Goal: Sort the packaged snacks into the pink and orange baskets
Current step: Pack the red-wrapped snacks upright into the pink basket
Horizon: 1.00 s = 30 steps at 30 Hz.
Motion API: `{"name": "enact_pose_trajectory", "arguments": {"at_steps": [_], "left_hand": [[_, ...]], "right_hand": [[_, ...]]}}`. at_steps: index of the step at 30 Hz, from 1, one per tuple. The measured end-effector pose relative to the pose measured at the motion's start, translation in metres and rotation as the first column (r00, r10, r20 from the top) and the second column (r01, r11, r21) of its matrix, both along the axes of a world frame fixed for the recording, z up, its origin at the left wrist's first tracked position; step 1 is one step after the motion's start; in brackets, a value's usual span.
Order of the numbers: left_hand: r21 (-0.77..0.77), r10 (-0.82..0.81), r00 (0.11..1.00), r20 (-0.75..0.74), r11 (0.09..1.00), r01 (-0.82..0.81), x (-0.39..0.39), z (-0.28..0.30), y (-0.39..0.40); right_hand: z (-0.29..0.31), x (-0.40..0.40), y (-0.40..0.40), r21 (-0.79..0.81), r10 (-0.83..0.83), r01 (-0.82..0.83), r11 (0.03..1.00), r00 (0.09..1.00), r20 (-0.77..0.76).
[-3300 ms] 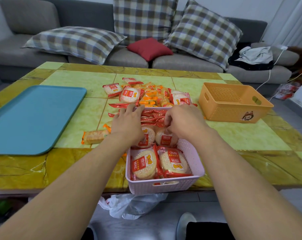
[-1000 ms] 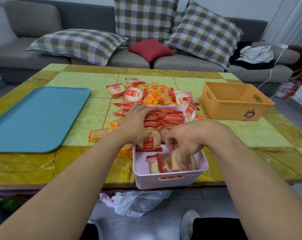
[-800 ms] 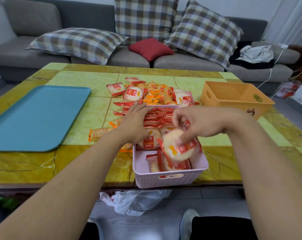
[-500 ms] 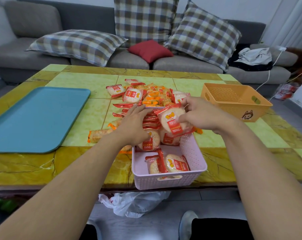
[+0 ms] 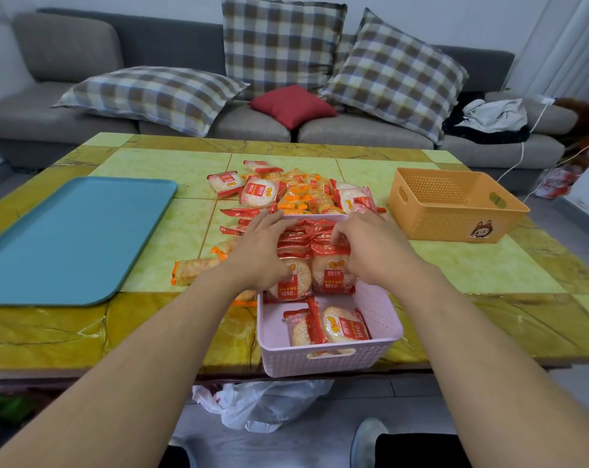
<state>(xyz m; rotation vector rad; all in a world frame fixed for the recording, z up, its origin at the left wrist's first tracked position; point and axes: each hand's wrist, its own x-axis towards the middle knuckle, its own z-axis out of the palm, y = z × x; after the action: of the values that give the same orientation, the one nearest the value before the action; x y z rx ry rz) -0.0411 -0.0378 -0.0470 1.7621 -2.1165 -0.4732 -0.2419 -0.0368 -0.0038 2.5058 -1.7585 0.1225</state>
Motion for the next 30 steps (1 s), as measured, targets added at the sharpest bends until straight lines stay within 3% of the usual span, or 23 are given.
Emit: {"name": "enact_pose_trajectory", "arguments": {"at_steps": [4, 10, 13, 16, 19, 22, 27, 30], "left_hand": [[0.002, 0.0, 1.0, -0.003, 1.0, 0.0, 0.0, 0.0, -0.001], [0.006, -0.004, 1.0, -0.012, 1.0, 0.004, 0.001, -0.001, -0.001], [0.013, -0.008, 1.0, -0.028, 1.0, 0.008, 0.001, 0.0, -0.002], [0.016, -0.01, 0.999, -0.035, 1.0, 0.011, 0.0, 0.001, -0.002], [0.021, -0.003, 0.998, -0.063, 1.0, 0.004, 0.0, 0.001, -0.001], [0.025, -0.002, 0.997, -0.079, 1.0, 0.004, 0.0, 0.002, 0.0], [0.035, -0.002, 0.995, -0.096, 0.999, 0.005, 0.001, 0.002, 0.0], [0.027, -0.011, 0.996, -0.09, 1.0, 0.013, 0.002, 0.003, 0.001]], "right_hand": [[0.009, 0.002, 0.001, -0.011, 0.028, -0.027, 1.0, 0.996, 0.09], [0.0, 0.011, 0.005, 0.009, 0.019, -0.018, 1.0, 0.999, -0.034], [0.01, 0.015, 0.009, -0.01, 0.033, -0.033, 0.999, 0.999, -0.014], [0.02, 0.02, 0.016, 0.337, 0.032, -0.041, 0.941, 0.999, 0.032], [0.014, 0.027, 0.025, 0.604, 0.24, -0.092, 0.792, 0.956, -0.169], [0.001, 0.033, 0.027, 0.659, 0.299, -0.067, 0.749, 0.922, -0.246], [-0.006, 0.036, 0.028, 0.642, 0.271, -0.023, 0.767, 0.918, -0.291], [0.002, 0.032, 0.028, 0.602, 0.231, -0.063, 0.796, 0.951, -0.206]]}}
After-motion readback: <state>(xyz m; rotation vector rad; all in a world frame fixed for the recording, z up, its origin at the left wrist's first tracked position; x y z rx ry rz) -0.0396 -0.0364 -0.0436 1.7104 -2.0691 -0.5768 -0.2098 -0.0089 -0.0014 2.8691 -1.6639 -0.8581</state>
